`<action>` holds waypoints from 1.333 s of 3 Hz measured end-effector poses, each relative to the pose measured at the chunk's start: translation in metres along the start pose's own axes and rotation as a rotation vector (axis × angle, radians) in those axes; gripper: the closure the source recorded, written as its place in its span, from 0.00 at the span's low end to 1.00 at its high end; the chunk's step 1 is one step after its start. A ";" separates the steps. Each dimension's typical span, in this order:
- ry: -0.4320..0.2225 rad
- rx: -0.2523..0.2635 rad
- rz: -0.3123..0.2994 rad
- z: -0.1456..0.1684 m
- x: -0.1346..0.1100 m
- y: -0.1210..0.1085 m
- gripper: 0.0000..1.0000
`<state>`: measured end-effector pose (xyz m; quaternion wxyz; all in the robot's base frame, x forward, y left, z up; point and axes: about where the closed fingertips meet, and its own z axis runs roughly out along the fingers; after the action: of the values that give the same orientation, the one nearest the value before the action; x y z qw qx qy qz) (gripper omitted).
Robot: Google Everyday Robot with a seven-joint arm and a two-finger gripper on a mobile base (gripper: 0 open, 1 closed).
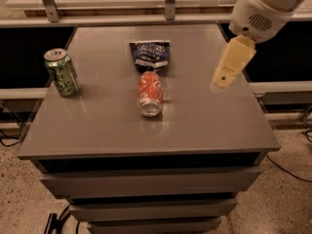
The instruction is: Place coke can upright
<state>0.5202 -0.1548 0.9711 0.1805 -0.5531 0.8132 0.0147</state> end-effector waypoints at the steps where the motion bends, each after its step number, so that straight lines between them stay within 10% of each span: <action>1: 0.090 -0.018 0.100 0.025 -0.029 -0.020 0.00; 3: 0.152 0.004 0.331 0.047 -0.070 -0.035 0.00; 4: 0.129 0.040 0.352 0.049 -0.075 -0.036 0.00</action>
Offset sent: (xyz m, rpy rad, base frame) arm 0.0708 0.0787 -0.0233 0.0288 0.3478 -1.0575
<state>0.5911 -0.0907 0.9548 0.1336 -0.3982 0.9075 -0.0055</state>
